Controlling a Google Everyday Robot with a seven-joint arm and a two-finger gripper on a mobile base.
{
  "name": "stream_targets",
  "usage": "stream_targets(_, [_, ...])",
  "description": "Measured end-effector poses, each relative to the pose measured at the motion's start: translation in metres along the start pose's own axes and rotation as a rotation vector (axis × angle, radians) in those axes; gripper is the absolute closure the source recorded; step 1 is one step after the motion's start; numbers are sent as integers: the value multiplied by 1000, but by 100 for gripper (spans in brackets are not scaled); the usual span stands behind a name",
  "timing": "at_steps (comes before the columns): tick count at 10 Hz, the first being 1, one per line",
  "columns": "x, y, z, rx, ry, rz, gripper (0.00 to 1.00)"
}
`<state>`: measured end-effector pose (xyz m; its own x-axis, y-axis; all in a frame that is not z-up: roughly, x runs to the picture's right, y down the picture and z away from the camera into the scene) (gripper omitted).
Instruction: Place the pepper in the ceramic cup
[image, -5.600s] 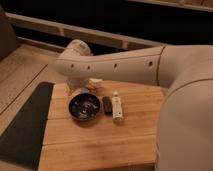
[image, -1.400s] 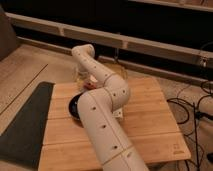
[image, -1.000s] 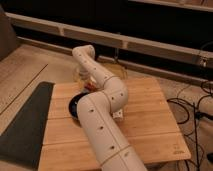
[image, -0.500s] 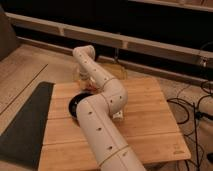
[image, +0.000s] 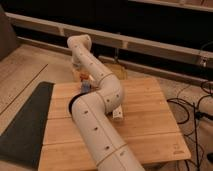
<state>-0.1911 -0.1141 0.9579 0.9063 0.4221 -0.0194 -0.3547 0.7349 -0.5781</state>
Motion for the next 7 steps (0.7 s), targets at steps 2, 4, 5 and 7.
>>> stream_targets(2, [-30,2,-18,22,-65,-40,100])
stream_targets(4, [-38,-9,-37,68,-88,-52,100])
stream_targets(5, [-33,-21,-49,104,-86,-41,100])
stream_targets(7, [-7,-51,-76,177,-69,30,100])
